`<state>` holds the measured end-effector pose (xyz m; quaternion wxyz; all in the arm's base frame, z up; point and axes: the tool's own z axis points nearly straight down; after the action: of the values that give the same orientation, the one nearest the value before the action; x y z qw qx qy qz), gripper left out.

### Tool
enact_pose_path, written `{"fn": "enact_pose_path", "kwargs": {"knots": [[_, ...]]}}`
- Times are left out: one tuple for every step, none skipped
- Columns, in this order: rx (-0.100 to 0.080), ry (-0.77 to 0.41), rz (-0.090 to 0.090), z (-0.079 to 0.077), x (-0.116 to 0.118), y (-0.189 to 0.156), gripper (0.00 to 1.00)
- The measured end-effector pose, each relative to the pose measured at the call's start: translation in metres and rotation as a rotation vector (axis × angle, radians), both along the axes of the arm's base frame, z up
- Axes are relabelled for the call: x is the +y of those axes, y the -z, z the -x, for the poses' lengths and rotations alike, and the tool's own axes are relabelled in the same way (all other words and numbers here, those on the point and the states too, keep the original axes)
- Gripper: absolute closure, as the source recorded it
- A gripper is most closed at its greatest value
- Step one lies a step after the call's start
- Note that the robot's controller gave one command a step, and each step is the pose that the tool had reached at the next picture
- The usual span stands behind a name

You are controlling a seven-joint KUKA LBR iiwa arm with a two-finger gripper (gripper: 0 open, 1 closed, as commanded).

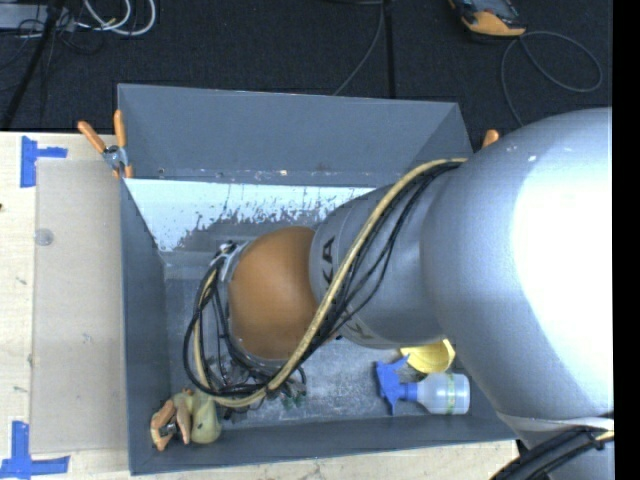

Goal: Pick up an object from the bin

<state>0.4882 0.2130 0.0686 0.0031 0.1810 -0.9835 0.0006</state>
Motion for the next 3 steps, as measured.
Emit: {"fn": "enact_pose_path", "kwargs": {"knots": [[-0.012,-0.154,-0.005,0.0032,0.0229,-0.0031,0.0],[0.0,-0.151,0.002,0.0058,0.0205,-0.0008,1.0],[0.0,-0.15,0.002,0.0058,0.0205,-0.0008,1.0]]}}
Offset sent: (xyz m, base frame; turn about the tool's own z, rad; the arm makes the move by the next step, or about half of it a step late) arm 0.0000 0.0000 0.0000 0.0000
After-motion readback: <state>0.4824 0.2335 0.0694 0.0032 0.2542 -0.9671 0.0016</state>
